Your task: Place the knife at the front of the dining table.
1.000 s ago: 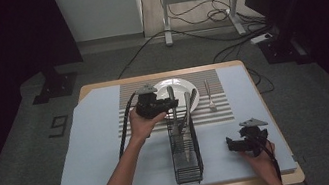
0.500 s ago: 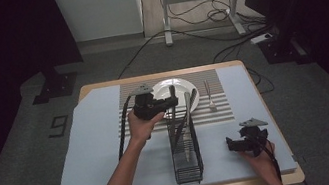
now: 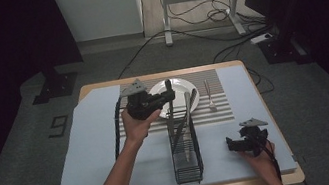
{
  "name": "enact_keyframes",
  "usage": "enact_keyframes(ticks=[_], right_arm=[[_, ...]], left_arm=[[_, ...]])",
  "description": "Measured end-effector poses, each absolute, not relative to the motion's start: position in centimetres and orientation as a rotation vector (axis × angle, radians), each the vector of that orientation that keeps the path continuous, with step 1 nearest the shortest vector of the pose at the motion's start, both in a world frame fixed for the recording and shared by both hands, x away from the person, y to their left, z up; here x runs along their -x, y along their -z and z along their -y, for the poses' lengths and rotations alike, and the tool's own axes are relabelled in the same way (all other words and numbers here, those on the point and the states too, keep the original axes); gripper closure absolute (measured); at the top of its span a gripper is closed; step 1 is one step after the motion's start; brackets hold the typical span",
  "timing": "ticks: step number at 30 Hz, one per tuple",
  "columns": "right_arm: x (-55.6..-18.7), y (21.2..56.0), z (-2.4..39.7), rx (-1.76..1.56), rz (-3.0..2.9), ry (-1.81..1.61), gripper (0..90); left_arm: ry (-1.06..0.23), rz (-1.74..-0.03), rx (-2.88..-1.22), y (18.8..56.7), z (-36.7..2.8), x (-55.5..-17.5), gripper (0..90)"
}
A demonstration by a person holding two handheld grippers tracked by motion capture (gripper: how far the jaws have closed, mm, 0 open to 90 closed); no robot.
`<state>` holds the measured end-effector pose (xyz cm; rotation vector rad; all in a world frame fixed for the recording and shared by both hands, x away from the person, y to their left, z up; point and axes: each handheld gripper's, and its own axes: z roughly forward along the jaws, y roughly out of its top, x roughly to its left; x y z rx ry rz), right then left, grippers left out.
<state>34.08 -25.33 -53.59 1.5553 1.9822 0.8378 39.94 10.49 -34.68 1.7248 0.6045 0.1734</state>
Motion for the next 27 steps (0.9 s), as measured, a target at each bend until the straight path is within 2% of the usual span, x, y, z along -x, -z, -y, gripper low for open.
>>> enact_keyframes(ticks=[15, 20, 27], right_arm=[[-34.1, 53.6, 25.3, -1.555, -1.978, -0.838, 1.3], [-34.1, 53.6, 25.3, -1.557, -1.977, -0.839, 1.3], [-34.1, 53.6, 25.3, -1.559, -1.978, -0.837, 1.3]], left_arm=[[-0.297, -0.594, -1.606, 29.5, -14.3, -37.0, 84.0], [-0.327, -0.636, -1.609, 29.5, -15.1, -36.9, 84.0], [-0.382, -0.736, -1.649, 31.6, -16.2, -37.1, 84.0]])
